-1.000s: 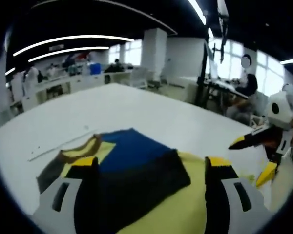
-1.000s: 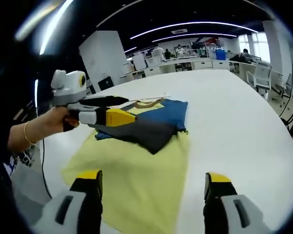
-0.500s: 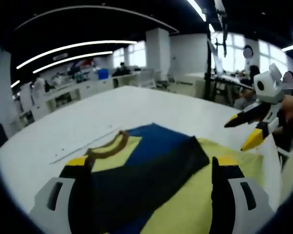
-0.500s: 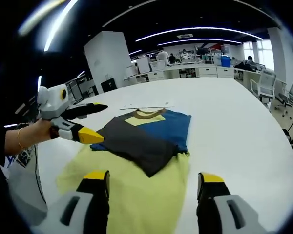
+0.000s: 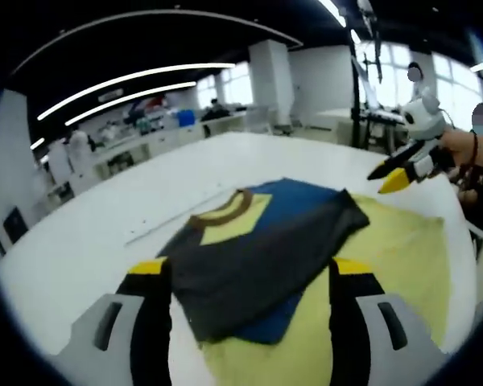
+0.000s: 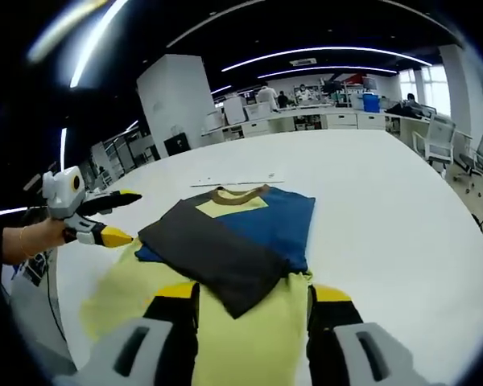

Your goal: Fold the garment on the visible template until the final outline fits inside the template.

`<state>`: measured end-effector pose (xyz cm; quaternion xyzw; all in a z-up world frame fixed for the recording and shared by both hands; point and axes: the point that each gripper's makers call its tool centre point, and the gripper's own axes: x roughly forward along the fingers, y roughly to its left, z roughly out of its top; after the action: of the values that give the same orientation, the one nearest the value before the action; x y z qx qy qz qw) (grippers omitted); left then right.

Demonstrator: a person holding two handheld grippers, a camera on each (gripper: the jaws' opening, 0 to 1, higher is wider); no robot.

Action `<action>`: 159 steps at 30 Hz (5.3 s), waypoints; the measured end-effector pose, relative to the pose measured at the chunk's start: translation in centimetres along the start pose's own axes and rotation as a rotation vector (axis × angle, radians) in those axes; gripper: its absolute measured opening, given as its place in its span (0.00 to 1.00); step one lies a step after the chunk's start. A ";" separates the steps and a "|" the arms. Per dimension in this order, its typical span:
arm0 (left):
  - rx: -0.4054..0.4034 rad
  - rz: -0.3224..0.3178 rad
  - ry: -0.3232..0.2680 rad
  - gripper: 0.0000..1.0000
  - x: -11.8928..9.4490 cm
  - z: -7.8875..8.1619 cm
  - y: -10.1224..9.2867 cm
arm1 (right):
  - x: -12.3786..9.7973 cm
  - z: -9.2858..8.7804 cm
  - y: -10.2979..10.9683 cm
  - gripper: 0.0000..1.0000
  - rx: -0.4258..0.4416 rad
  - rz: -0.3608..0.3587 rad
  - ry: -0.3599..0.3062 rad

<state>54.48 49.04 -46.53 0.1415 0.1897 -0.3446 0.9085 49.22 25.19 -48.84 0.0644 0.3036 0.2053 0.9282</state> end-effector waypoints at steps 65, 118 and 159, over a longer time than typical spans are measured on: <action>0.172 0.142 0.224 0.04 -1.0 -8.0 2.8 | 5.3 -0.1 -4.3 0.02 -0.037 -0.150 0.097; -0.180 0.034 0.240 0.80 -13.9 -10.7 -5.9 | -8.8 -9.8 1.6 0.80 -0.051 -0.086 0.254; -0.351 0.103 0.396 0.16 -16.5 -15.1 -9.3 | -11.9 -14.9 2.0 0.00 -0.007 -0.232 0.297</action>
<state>33.04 57.65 -53.77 0.0559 0.4130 -0.2252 0.8807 31.07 21.90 -53.98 -0.0051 0.4418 0.1051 0.8909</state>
